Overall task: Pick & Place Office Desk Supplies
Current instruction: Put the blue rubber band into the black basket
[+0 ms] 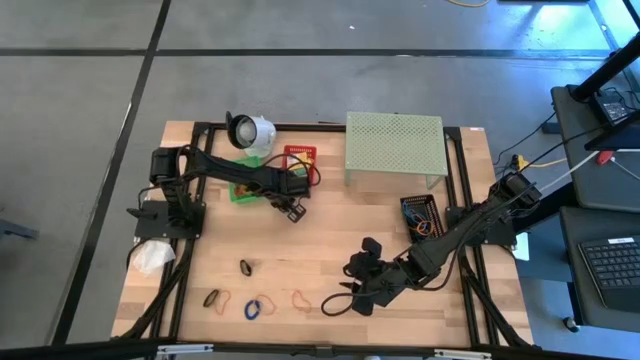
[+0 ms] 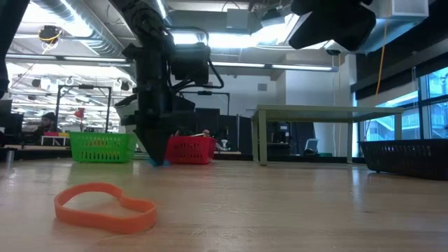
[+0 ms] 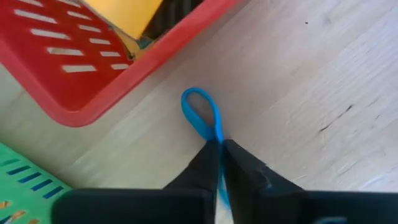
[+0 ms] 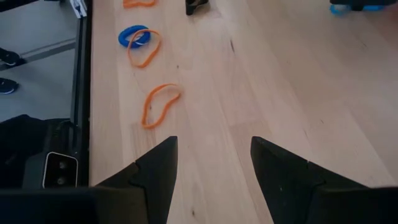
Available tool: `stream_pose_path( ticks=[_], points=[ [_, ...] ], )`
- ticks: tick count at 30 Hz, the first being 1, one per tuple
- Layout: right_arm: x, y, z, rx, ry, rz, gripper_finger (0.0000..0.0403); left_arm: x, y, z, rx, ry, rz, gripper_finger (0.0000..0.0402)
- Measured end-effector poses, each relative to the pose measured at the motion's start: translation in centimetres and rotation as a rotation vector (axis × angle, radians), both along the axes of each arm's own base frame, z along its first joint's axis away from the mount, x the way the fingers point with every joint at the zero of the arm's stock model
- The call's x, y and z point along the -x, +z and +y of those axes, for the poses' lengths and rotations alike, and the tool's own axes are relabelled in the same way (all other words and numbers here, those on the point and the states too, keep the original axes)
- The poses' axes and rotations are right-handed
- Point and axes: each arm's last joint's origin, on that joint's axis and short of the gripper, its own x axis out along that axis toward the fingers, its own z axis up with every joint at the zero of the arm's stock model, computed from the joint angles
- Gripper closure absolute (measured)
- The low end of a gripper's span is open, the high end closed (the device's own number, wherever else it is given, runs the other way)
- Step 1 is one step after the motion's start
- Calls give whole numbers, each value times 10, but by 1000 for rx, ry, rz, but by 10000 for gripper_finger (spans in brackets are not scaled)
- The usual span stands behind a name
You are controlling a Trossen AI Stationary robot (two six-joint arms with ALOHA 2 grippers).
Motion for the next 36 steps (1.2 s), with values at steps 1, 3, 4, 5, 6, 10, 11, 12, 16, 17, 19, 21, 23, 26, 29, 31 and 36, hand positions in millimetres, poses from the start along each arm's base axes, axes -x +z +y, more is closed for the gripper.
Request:
stream_pose_path(
  ticks=[1,3,4,5,6,10,11,12,16,17,19,21,23,26,29,31,36],
  points=[
    [0,0,0,1,2,-1,197,0,0,-1,-4,-10,4,393],
    [0,0,0,9,11,-2,197,1,-1,-2,-1,-22,12,397],
    [0,0,0,11,12,-2,197,1,0,-3,-1,-26,14,398],
    [0,0,0,12,13,-2,197,1,1,-4,-3,-30,13,399],
    [0,0,0,12,13,-3,197,1,1,-4,-6,-32,14,399],
    [0,0,0,11,13,-5,197,2,6,-7,-7,-41,1,399],
    [0,1,0,10,14,-7,197,2,7,-8,-3,-43,-4,399],
    [0,1,0,11,15,-8,197,3,9,-9,18,-48,-12,399],
    [-1,1,0,12,15,-9,197,4,18,-13,63,-66,-50,400],
    [-1,1,0,13,14,-10,197,4,21,-14,63,-69,-62,400],
    [-1,1,0,16,11,-12,197,4,25,-17,67,-79,-81,400],
    [-1,1,0,24,1,-21,197,4,30,-22,74,-98,-105,400],
    [-1,2,0,35,-13,-34,197,5,36,-28,73,-117,-124,400],
    [-2,2,-1,56,-18,-42,197,7,48,-34,49,-143,-165,400],
    [-3,3,-1,104,3,-59,197,10,63,-44,42,-187,-226,400],
    [-3,4,-1,172,38,-74,197,11,74,-52,49,-231,-287,400],
    [-8,10,-1,362,106,-146,197,14,105,-77,140,-361,-492,400]
  ],
)
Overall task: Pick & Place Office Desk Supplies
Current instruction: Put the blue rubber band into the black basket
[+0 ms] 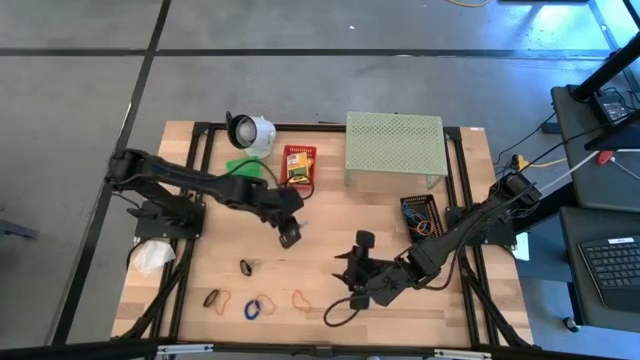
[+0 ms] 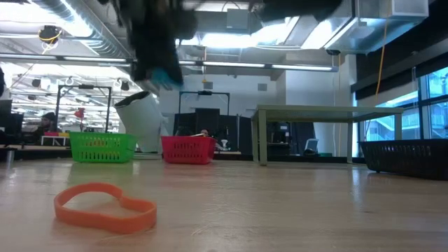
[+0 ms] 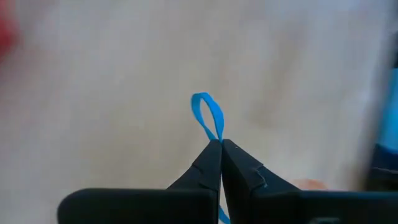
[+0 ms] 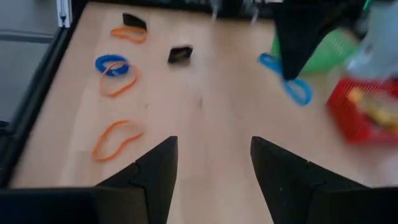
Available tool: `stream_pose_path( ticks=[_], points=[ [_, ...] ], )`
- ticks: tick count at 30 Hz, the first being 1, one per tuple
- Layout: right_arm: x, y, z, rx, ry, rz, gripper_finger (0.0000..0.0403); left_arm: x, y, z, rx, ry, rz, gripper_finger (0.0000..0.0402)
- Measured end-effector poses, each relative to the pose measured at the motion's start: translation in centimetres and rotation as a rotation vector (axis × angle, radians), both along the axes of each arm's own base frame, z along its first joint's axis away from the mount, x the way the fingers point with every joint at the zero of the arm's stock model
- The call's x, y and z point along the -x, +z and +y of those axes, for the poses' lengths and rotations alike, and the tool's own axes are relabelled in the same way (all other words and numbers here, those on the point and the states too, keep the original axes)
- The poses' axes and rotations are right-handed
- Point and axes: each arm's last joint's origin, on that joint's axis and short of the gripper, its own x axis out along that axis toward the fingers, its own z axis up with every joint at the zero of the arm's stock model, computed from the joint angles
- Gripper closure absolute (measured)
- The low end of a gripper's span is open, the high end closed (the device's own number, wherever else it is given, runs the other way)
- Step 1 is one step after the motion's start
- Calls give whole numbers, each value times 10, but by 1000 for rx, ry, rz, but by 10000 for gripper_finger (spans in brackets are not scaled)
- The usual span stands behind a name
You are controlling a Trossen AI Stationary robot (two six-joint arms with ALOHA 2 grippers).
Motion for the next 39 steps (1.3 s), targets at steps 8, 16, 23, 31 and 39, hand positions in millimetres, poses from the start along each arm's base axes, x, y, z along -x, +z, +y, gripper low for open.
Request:
stream_pose_path(
  ticks=[8,16,23,31,39],
  points=[
    [-7,11,0,224,47,-98,197,3,38,-31,134,-76,-271,400],
    [-19,32,-5,262,9,-154,197,1,49,-48,191,-92,-385,400],
    [-26,37,-12,237,55,-147,197,0,54,-54,200,-107,-440,400],
    [-33,37,-25,225,18,-144,197,1,54,-58,205,-114,-442,400],
    [-35,37,-27,201,52,-136,230,0,56,-58,215,-120,-469,399]
  ],
)
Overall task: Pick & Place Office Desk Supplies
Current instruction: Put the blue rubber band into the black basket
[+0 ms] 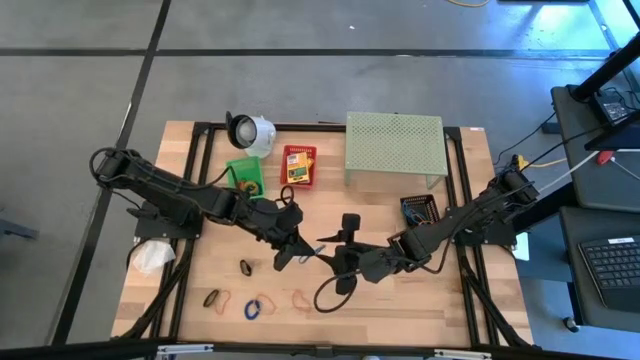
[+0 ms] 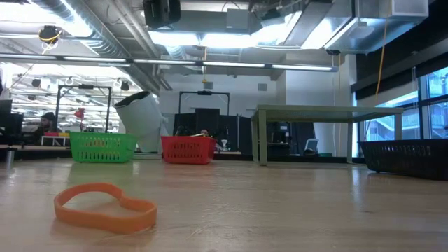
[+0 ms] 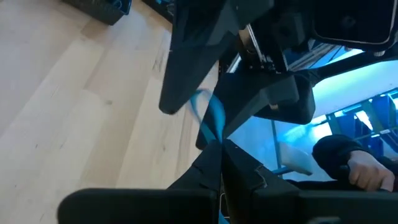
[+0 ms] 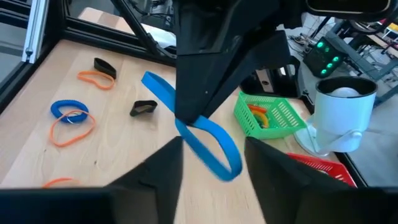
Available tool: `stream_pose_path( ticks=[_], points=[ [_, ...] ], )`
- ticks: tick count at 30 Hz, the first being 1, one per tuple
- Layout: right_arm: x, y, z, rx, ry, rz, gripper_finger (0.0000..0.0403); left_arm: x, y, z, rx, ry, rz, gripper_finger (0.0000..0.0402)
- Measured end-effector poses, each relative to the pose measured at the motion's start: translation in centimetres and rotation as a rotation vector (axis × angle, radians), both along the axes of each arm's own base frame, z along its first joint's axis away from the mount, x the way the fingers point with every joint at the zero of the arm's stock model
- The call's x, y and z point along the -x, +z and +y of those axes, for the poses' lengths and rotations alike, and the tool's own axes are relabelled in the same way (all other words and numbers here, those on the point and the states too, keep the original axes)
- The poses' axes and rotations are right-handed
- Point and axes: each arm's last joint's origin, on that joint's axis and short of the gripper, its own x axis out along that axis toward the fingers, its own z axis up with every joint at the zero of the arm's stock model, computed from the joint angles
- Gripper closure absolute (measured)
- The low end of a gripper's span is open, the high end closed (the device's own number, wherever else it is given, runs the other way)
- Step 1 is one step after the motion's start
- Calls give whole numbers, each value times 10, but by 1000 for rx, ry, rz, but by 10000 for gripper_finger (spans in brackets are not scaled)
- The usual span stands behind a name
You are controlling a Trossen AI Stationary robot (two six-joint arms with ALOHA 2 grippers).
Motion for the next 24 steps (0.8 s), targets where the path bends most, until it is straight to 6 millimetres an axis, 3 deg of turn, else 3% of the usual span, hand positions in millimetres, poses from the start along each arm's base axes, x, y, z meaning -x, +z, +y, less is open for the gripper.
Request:
stream_pose_path(
  ticks=[8,18,24],
  points=[
    [0,0,0,-39,-9,-6,389,0,0,0,-4,-3,-1,400],
    [1,0,3,-118,6,-6,399,1,-1,0,-11,-4,13,398],
    [4,1,7,-130,13,-9,401,1,-2,2,-24,55,18,363]
  ],
)
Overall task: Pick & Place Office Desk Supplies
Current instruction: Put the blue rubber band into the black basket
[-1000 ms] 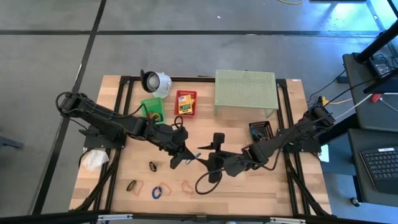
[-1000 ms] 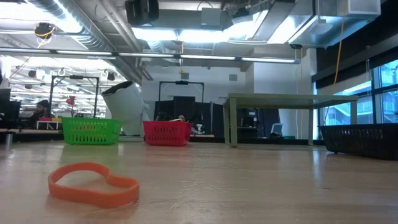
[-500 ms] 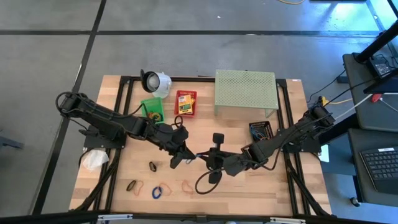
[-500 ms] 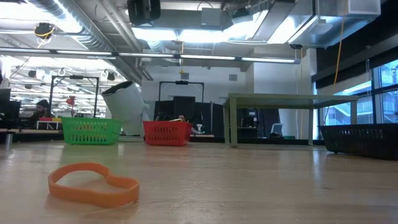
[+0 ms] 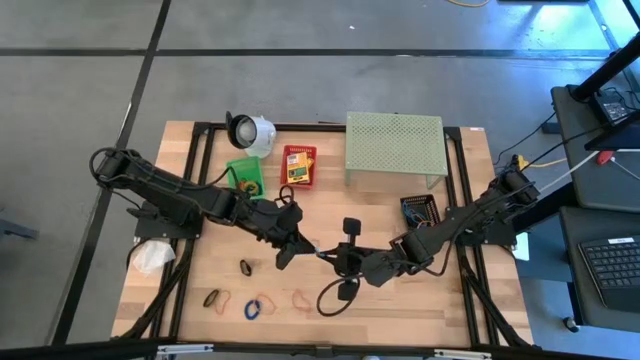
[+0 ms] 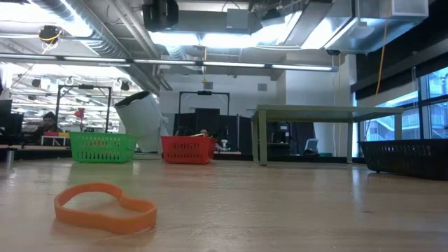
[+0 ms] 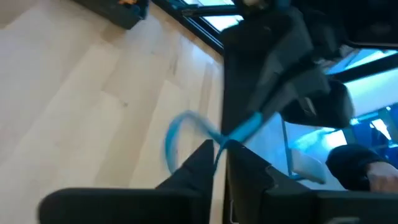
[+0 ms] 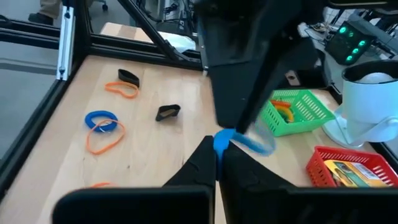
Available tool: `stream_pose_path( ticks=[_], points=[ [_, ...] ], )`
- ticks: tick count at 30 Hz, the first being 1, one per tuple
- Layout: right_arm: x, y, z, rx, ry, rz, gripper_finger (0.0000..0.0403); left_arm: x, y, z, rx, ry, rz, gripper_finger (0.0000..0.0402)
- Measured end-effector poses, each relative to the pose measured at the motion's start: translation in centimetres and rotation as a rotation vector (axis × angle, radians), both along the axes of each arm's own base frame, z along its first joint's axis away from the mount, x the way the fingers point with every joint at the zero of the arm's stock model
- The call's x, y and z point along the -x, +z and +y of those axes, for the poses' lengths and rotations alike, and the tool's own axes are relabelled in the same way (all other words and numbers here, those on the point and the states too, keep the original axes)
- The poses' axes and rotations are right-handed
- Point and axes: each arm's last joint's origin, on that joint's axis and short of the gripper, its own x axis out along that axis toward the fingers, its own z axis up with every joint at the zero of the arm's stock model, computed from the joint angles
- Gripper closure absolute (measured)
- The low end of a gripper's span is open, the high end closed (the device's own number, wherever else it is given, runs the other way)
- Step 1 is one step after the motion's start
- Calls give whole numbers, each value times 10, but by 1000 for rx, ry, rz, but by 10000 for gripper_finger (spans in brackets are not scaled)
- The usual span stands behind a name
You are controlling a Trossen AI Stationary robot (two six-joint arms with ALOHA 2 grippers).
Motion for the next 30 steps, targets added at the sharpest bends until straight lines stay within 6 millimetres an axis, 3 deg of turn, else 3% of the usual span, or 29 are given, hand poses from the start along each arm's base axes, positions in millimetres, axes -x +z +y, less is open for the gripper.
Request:
stream_pose_path(
  ticks=[13,22,27,30],
  points=[
    [20,19,-6,-60,-78,0,402,4,5,5,-17,32,-10,229],
    [50,34,-26,-139,-226,77,402,36,27,17,-204,174,-32,220],
    [74,36,-41,-191,-357,161,403,57,38,10,-416,254,-82,220],
    [90,36,-51,-221,-454,223,403,65,34,4,-511,294,-104,220]
  ],
)
